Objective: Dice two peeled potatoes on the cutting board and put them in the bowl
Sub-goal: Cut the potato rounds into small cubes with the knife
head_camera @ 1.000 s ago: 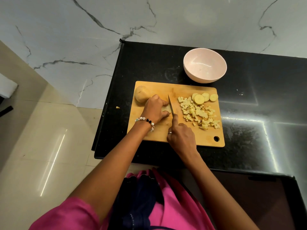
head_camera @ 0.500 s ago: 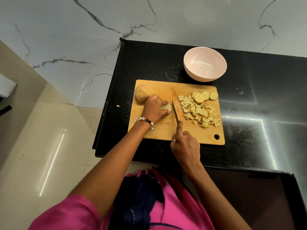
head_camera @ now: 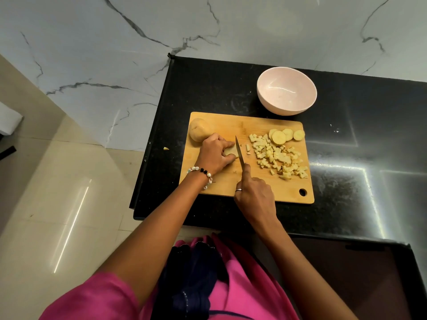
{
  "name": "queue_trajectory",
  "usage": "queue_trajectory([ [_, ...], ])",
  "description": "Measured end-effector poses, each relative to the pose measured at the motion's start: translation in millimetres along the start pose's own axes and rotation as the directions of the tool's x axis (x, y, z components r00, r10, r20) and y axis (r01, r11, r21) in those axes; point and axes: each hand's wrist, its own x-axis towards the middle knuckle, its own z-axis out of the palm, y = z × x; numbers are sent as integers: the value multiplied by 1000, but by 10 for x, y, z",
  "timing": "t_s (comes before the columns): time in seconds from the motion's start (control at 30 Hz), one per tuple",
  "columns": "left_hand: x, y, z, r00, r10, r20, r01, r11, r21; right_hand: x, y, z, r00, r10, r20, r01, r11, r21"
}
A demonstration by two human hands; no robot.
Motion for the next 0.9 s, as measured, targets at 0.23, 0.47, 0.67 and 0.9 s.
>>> queue_trajectory([
  [0.23, 9, 1, 50, 1000, -17, -6, 17, 1000, 11, 74, -108, 13, 999, -38, 8, 39, 997, -68],
  [0.47, 18, -23, 54, 1000, -11, -17, 11, 1000, -5, -244, 24, 99, 1000, -24, 10, 25, 997, -68],
  [0.67, 4, 5, 37, 1000, -16, -15, 16, 1000, -18, -37, 86, 8, 999, -3, -54, 0, 998, -55],
  [0.9, -1, -2, 1, 999, -36, 5, 36, 999, -11, -59, 104, -36, 997, 4, -76, -2, 1000, 18],
])
